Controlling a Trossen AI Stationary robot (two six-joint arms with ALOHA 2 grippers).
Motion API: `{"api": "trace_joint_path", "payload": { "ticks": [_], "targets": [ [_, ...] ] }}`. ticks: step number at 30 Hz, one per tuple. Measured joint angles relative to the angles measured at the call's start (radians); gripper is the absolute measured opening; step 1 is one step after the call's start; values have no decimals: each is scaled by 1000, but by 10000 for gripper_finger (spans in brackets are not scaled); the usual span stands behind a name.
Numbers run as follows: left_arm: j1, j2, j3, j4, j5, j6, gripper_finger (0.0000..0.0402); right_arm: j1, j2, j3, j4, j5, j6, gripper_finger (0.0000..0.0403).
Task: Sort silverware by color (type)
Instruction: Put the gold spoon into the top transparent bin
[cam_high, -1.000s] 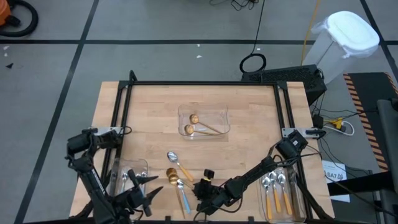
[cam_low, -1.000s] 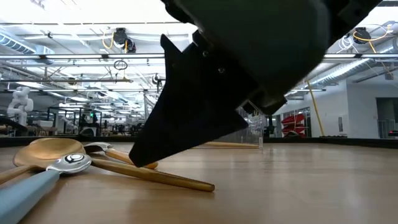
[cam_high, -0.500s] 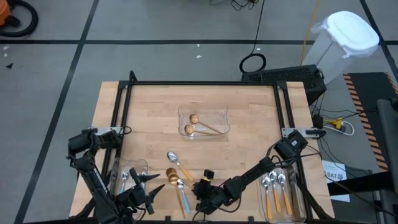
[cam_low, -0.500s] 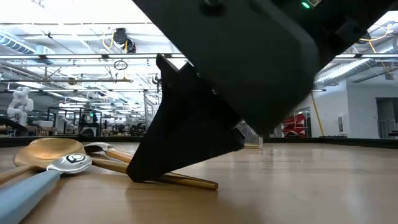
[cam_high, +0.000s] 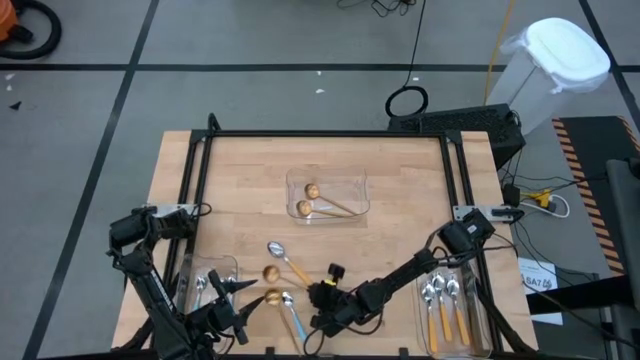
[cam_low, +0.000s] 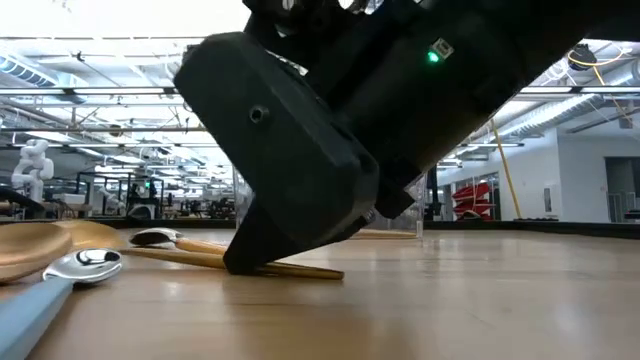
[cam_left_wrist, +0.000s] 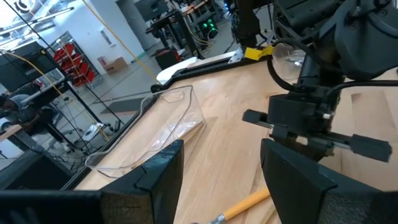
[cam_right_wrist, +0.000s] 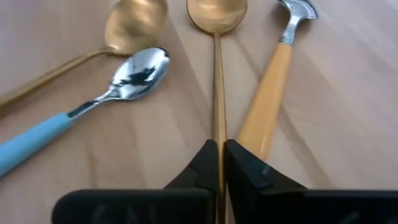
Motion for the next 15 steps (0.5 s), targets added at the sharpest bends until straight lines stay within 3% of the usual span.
{"api": "trace_joint_path", "payload": {
  "ticks": [15],
  "targets": [
    [0, 0, 0, 0, 13, 0, 211, -11, -105, -2, 11, 25, -112, 2]
  ]
}}
